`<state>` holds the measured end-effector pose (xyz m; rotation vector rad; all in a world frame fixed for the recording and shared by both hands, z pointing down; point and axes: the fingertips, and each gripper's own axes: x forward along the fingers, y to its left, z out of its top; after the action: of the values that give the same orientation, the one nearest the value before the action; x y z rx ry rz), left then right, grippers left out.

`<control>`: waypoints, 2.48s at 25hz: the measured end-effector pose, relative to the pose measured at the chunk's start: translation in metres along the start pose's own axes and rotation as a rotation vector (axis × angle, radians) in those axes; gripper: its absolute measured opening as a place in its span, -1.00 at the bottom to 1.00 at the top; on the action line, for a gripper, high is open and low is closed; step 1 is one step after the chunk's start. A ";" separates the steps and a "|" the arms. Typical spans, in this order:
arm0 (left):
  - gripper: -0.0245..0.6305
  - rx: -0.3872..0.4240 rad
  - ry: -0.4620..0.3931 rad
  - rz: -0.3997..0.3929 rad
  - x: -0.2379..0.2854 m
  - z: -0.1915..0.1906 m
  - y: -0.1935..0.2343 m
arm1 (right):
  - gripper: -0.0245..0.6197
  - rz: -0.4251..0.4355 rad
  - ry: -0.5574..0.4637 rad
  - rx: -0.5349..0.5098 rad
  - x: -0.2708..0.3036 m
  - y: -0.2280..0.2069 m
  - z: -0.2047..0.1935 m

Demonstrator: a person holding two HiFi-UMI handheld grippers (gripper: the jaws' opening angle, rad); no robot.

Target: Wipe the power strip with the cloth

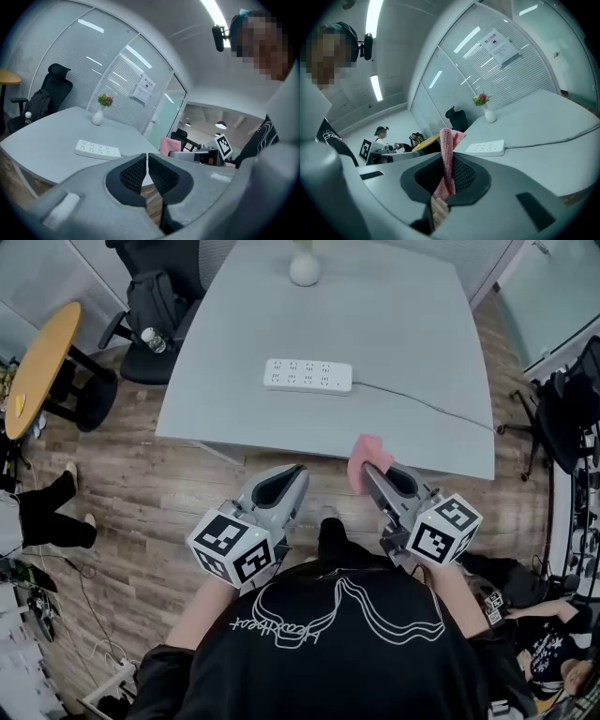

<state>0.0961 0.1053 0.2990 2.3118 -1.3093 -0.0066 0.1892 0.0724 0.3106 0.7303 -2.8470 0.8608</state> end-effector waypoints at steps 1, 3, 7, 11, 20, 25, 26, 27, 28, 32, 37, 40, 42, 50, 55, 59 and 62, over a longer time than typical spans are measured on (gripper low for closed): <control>-0.87 0.000 0.001 0.015 0.011 0.003 0.009 | -0.83 -0.004 0.010 0.010 0.008 -0.013 0.003; -0.87 -0.004 0.013 0.035 0.032 0.008 0.024 | -0.83 -0.002 0.026 0.025 0.023 -0.034 0.009; -0.88 -0.010 0.059 0.026 0.069 0.019 0.042 | -0.83 0.021 0.048 -0.003 0.048 -0.068 0.028; -0.88 -0.004 0.082 0.054 0.095 0.029 0.061 | -0.83 0.080 0.078 0.015 0.071 -0.087 0.040; -0.89 -0.022 0.079 0.111 0.112 0.045 0.115 | -0.82 0.033 0.119 0.047 0.114 -0.110 0.048; -0.89 -0.038 0.126 0.077 0.111 0.058 0.172 | -0.82 -0.020 0.142 0.121 0.161 -0.113 0.049; -0.89 -0.038 0.139 0.067 0.110 0.064 0.188 | -0.82 -0.035 0.144 0.140 0.176 -0.113 0.051; -0.89 -0.038 0.151 0.057 0.109 0.070 0.204 | -0.82 -0.051 0.144 0.154 0.191 -0.113 0.053; -0.89 -0.037 0.162 0.046 0.109 0.073 0.217 | -0.82 -0.066 0.144 0.161 0.203 -0.112 0.053; -0.89 -0.019 0.196 0.005 0.113 0.069 0.228 | -0.82 -0.120 0.109 0.171 0.210 -0.116 0.053; -0.89 0.030 0.225 -0.019 0.121 0.066 0.226 | -0.82 -0.154 0.093 0.176 0.206 -0.117 0.051; -0.89 0.030 0.234 -0.027 0.125 0.067 0.232 | -0.82 -0.161 0.095 0.180 0.213 -0.116 0.052; -0.89 0.015 0.246 -0.038 0.122 0.071 0.258 | -0.82 -0.177 0.105 0.189 0.239 -0.113 0.052; -0.89 -0.029 0.306 -0.075 0.116 0.073 0.335 | -0.82 -0.234 0.220 0.223 0.327 -0.109 0.031; -0.89 -0.049 0.339 -0.092 0.117 0.063 0.347 | -0.82 -0.259 0.292 0.274 0.344 -0.116 0.008; -0.89 -0.061 0.347 -0.122 0.122 0.057 0.355 | -0.82 -0.269 0.316 0.276 0.359 -0.124 -0.002; -0.89 -0.069 0.363 -0.134 0.126 0.053 0.360 | -0.82 -0.275 0.353 0.282 0.369 -0.128 -0.009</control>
<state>-0.1387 -0.1721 0.4270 2.2078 -0.9568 0.3037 -0.0776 -0.1715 0.4590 0.8716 -2.2810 1.2177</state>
